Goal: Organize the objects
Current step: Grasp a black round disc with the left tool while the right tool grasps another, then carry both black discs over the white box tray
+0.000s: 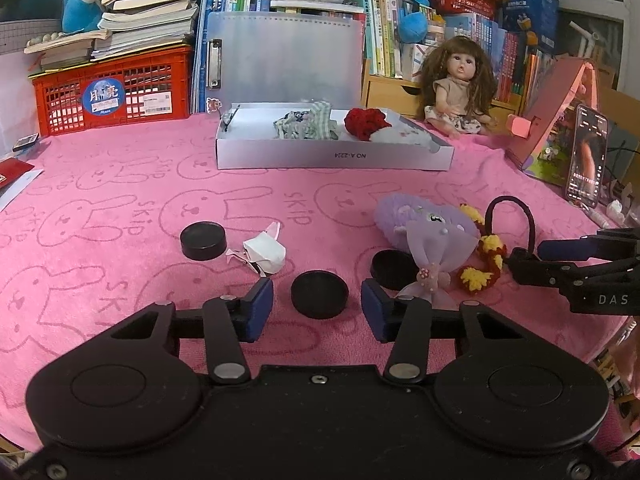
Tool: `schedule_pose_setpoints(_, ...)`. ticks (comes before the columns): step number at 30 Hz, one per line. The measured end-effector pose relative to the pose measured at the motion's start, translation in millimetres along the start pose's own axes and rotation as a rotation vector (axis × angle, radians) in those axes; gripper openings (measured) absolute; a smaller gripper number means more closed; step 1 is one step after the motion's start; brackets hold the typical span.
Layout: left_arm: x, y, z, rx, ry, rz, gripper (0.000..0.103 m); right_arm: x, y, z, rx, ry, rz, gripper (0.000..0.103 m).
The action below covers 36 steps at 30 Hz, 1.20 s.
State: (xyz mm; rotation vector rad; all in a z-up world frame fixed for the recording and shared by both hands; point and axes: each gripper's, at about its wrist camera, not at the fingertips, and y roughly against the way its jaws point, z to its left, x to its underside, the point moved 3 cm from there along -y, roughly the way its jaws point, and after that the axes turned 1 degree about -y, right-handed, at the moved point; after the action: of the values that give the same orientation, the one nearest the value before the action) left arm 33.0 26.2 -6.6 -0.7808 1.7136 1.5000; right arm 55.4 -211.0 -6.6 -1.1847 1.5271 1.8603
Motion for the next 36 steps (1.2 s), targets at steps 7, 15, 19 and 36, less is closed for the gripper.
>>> schedule_pose_setpoints(7, -0.2, -1.9, -3.3, -0.017, -0.026, -0.014, 0.044, -2.3, 0.0, 4.1, 0.017, 0.006, -0.016, 0.038)
schedule_pose_setpoints(15, -0.6, -4.1, -5.8, -0.023, -0.044, -0.017, 0.045, -1.4, 1.2, -2.2, 0.023, -0.016, -0.008, 0.038)
schedule_pose_setpoints(19, 0.0, -4.3, -5.4, -0.025, -0.039, -0.019, 0.044, -1.4, -0.2, -1.8, 0.021, -0.012, -0.003, 0.04)
schedule_pose_setpoints(36, -11.7, 3.8, -5.5, -0.005, -0.017, -0.058, 0.03, -9.8, 7.0, -4.2, 0.036, -0.025, -0.046, 0.037)
